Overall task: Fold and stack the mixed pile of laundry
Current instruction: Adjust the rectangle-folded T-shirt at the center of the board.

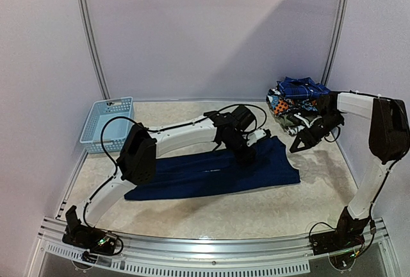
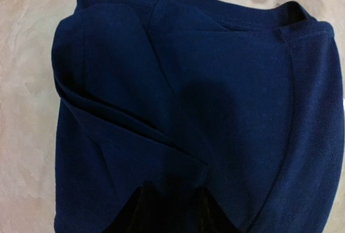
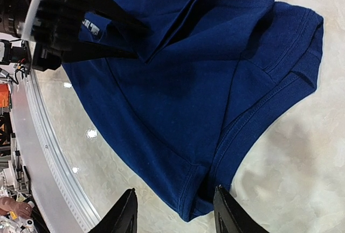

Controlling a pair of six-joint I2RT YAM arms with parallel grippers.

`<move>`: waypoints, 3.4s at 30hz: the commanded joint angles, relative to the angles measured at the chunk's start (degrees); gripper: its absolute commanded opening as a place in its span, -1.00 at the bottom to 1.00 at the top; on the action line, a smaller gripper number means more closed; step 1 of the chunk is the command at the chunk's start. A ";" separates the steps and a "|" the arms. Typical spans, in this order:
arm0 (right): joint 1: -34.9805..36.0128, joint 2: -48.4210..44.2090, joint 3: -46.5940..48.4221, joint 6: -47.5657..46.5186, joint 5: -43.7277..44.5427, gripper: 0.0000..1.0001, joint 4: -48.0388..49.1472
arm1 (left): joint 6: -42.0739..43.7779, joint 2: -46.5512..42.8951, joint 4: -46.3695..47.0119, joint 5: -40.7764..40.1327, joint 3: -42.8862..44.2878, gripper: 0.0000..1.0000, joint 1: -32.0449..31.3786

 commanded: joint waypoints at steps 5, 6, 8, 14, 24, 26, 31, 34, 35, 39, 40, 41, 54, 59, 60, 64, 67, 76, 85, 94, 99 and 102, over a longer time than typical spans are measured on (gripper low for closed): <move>0.02 1.62 -0.57 -0.69 -1.79 -0.07 -0.94 | -3.06 1.13 2.94 -0.52 1.21 -0.63 0.18; 0.09 1.79 -0.58 -0.77 -1.92 -0.08 -1.02 | -3.70 1.04 3.39 -0.53 1.10 -0.67 0.37; 0.08 2.04 -0.61 -0.83 -2.09 -0.09 -1.17 | -5.12 0.45 4.39 -0.66 0.32 -0.74 0.94; 0.04 2.45 -0.70 -1.31 -2.28 -0.11 -1.59 | -13.54 -5.49 12.46 -1.09 -10.35 -1.00 3.74; 0.03 2.95 -0.61 -1.49 -2.51 -0.12 -1.49 | -36.91 -14.36 38.96 4.58 -33.42 -1.00 8.20; 0.08 3.22 -0.61 -1.49 -2.49 -0.12 -1.58 | -40.44 -13.18 43.94 6.57 -34.24 -1.00 8.30; 0.02 3.32 -0.77 -1.58 -2.31 -0.13 -1.51 | -46.35 -9.80 49.39 9.57 -31.65 -1.00 8.68; 0.06 3.49 -0.72 -1.58 -2.28 -0.13 -1.51 | -49.19 -9.03 50.07 8.77 -30.87 -1.00 9.16; 0.03 3.58 -0.71 -1.58 -2.27 -0.13 -1.51 | -49.95 -9.15 49.45 8.10 -30.87 -1.00 9.33; 0.04 3.52 -0.70 -1.58 -2.33 -0.13 -1.61 | -52.59 -10.86 46.89 5.69 -33.20 -1.00 10.05; 0.05 3.51 -0.70 -1.58 -2.32 -0.13 -1.60 | -53.06 -11.43 46.59 5.48 -34.13 -1.00 10.17; 0.03 3.51 -0.70 -1.58 -2.35 -0.13 -1.60 | -53.45 -11.88 45.85 5.21 -34.80 -1.00 10.36; 0.18 4.17 1.13 -1.43 -2.41 -0.13 -1.58 | -54.47 -15.16 36.54 1.17 -36.94 -0.81 10.29; 1.96 6.49 8.43 -0.77 0.89 -0.13 -1.60 | -46.23 -21.77 33.86 -1.36 -38.73 -0.50 9.12; 2.13 7.22 10.62 -0.50 1.22 -0.13 -1.60 | -43.38 -23.68 31.23 -3.02 -39.49 -0.41 8.61; 3.74 13.89 19.66 0.75 2.58 -0.10 -2.09 | -34.28 -32.05 17.20 -8.73 -44.14 -0.17 6.51; 5.10 19.39 25.81 1.59 2.85 -0.10 -2.48 | -32.35 -37.60 8.55 -12.96 -50.23 -0.14 4.53; 8.15 28.90 34.61 4.82 4.95 -0.01 -2.15 | -39.40 -53.44 4.71 -20.33 -77.25 -0.17 2.86; 9.15 34.11 38.98 8.09 6.70 -0.02 -1.32 | -41.91 -54.41 4.40 -23.59 -85.50 -0.20 3.03; 10.07 36.39 40.81 7.59 4.98 -0.25 -0.76 | -43.22 -54.22 3.67 -24.63 -87.86 -0.23 3.61; 10.04 36.45 42.05 7.54 3.08 -0.55 0.28 | -41.95 -55.34 4.01 -22.51 -87.95 -0.25 3.61; 10.12 36.96 43.32 7.50 2.10 -0.76 -0.33 | -41.59 -55.67 3.41 -22.53 -87.75 -0.25 3.61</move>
